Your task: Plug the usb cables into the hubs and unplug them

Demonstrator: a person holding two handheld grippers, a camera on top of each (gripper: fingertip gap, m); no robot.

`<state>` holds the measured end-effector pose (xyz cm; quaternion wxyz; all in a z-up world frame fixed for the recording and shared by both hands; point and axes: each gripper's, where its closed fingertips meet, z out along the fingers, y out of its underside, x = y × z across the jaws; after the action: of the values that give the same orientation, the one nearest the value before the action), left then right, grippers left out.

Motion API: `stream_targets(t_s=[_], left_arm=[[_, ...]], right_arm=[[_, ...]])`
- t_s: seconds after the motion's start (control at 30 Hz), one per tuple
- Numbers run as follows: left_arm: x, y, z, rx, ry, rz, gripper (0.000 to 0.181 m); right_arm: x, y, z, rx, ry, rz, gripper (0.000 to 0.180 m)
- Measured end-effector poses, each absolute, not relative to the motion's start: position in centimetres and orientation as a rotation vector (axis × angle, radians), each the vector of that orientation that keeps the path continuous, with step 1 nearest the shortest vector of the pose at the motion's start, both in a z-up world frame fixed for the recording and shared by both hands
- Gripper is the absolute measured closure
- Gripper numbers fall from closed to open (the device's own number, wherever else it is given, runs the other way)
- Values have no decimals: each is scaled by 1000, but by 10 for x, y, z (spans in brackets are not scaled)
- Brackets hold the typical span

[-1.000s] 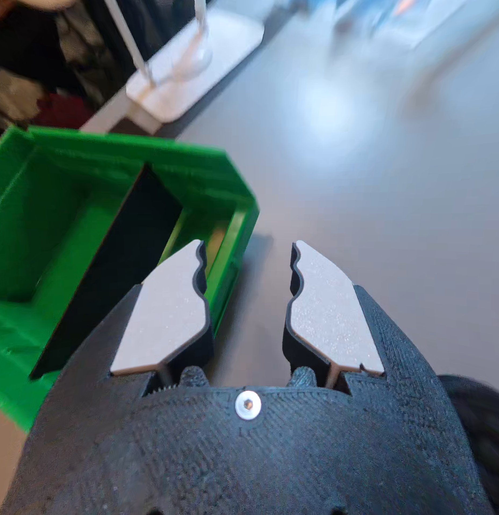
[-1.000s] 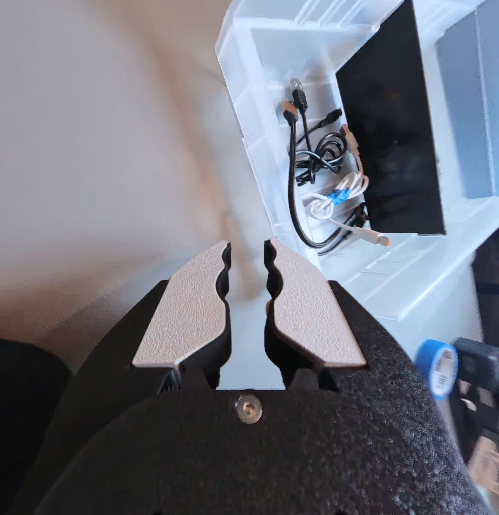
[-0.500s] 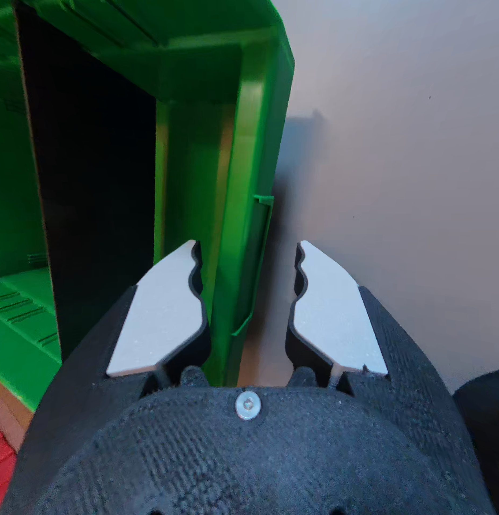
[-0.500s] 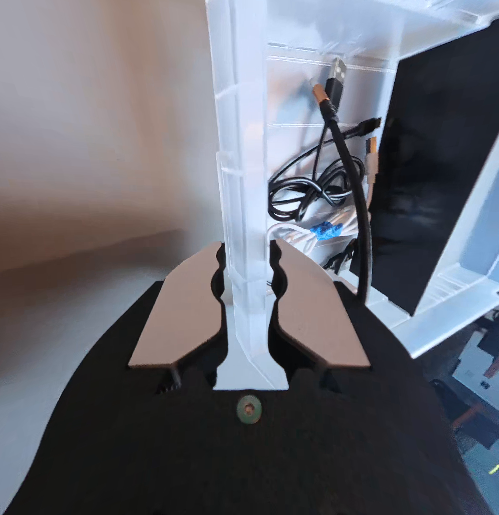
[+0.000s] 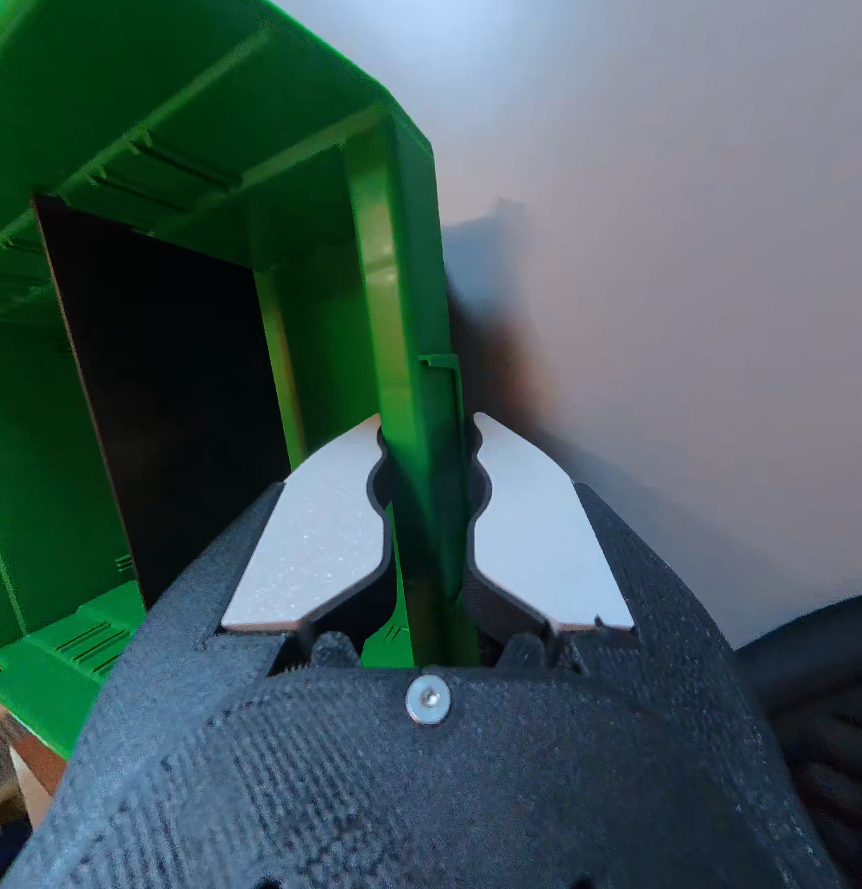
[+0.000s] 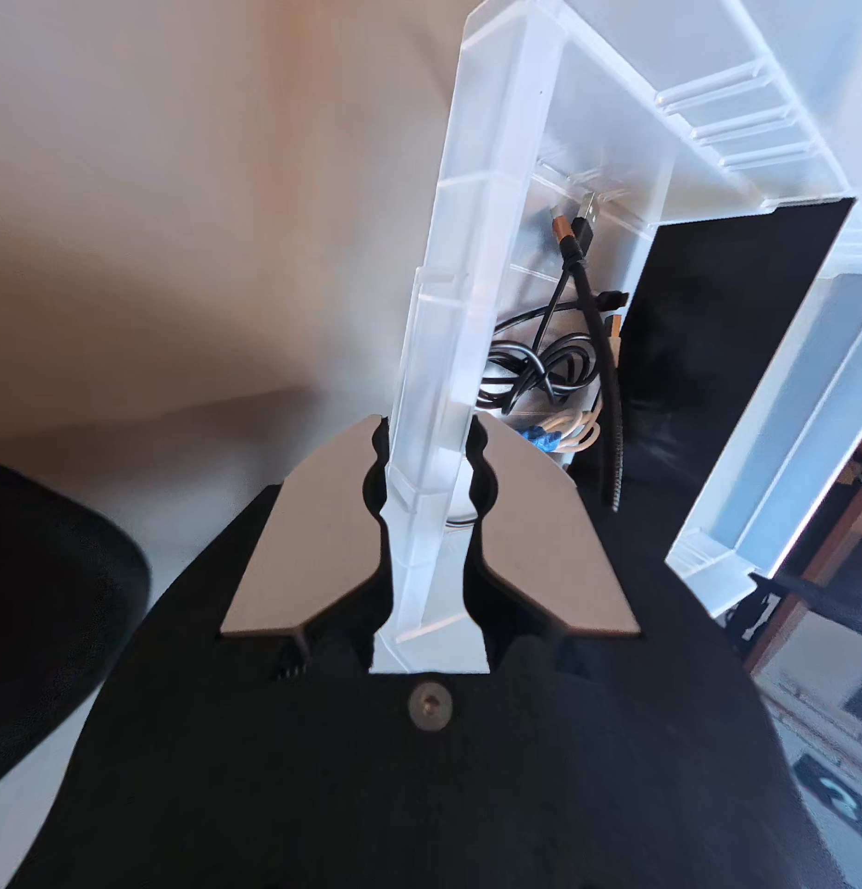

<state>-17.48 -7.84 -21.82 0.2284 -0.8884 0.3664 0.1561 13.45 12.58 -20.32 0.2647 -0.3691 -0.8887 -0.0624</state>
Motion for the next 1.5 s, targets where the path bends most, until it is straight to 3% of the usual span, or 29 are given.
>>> stream_targets(t_s=[0.27,0.37,0.43,0.53,0.7,0.83,1.03,1.17,1.33,1.5], left_arm=[[-127,-49,-214,-2264,1183,484,149],[-122,-41,-195,-2198,1014,497,147],[-98,-43,-171,-2120,849,357,148],[-33,-53,-147,-2029,589,-73,143],[36,-35,-138,-1908,304,-374,139],[48,6,-156,-1962,215,-307,119],[44,37,-162,-1911,111,-219,139],[39,27,-156,-1904,118,-144,147],[48,-9,-118,-1782,126,-157,155],[42,-58,-56,-1634,164,-49,160]], right_arm=[[144,46,-194,-798,-2235,-75,147],[150,5,-156,-966,-2037,330,150],[163,-5,-119,-1163,-1803,653,150],[204,40,-92,-1394,-1381,750,150],[236,82,-128,-1696,-1045,870,142],[212,92,-150,-1825,-1010,976,140],[191,116,-158,-1737,-1100,655,158],[190,101,-154,-1643,-1168,533,160],[203,70,-132,-1525,-1141,446,165],[201,27,-74,-1357,-1098,470,166]])
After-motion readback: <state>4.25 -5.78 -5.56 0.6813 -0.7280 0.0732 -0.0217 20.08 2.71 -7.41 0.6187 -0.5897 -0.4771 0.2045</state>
